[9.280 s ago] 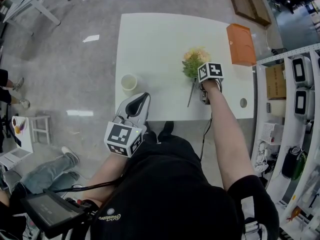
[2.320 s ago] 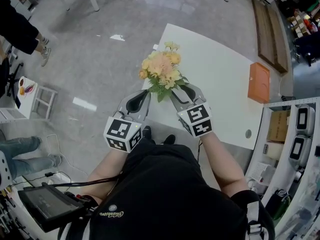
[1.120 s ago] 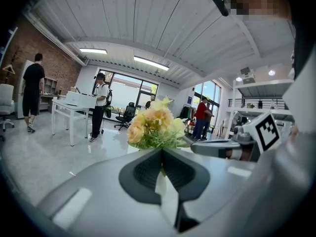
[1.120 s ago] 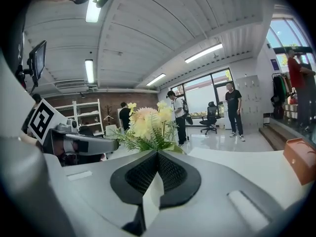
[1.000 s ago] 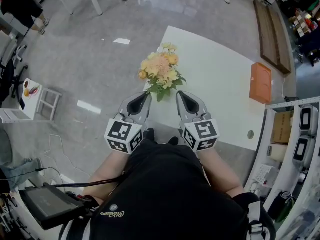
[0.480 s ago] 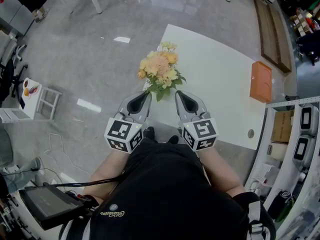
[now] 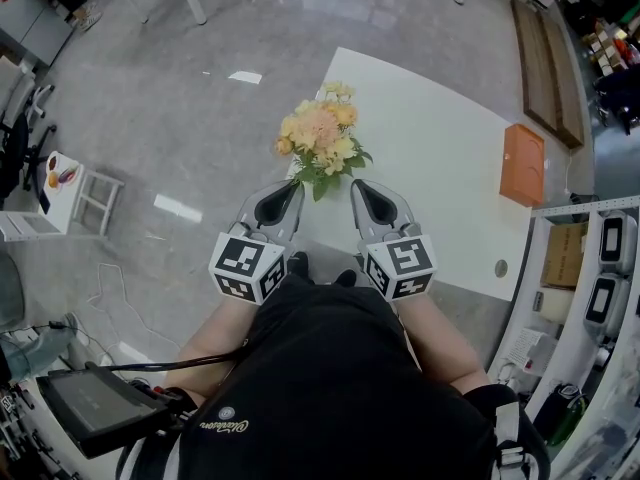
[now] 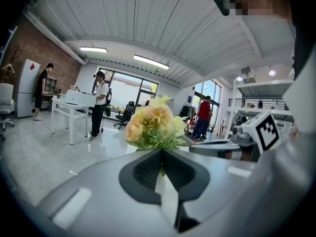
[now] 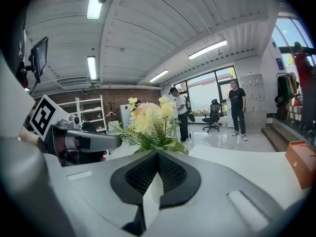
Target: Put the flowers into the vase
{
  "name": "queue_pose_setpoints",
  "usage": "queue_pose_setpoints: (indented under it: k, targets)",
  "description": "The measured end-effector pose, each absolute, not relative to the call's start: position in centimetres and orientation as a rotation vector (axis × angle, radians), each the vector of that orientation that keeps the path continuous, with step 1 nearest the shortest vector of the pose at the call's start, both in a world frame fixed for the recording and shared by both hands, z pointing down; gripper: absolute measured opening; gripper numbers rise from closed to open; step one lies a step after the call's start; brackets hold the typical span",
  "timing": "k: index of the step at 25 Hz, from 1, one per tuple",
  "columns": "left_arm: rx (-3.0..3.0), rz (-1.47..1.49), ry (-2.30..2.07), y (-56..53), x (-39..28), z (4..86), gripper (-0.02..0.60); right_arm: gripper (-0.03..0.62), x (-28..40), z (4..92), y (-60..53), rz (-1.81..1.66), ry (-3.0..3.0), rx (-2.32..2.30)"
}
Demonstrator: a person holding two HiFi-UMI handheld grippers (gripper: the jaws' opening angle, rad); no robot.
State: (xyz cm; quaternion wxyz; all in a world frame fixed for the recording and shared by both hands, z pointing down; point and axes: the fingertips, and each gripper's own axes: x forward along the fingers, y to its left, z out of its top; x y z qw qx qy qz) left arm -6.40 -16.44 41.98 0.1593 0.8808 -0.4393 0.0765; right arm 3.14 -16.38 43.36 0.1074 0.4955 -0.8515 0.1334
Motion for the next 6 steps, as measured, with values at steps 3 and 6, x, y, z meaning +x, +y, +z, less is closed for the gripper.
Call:
queue_pose_setpoints:
  k: [3, 6]
  targets:
    - [2.516, 0.218, -1.256, -16.36, -6.34, 41.95, 0.008, 0.000, 3.13, 43.34, -16.30, 0.396, -2.507, 1.458]
    - [2.519, 0.219, -1.256, -16.13, -5.58, 41.66, 0.008, -0.002, 3.83, 43.08, -16.10, 0.395, -2.509, 1.461]
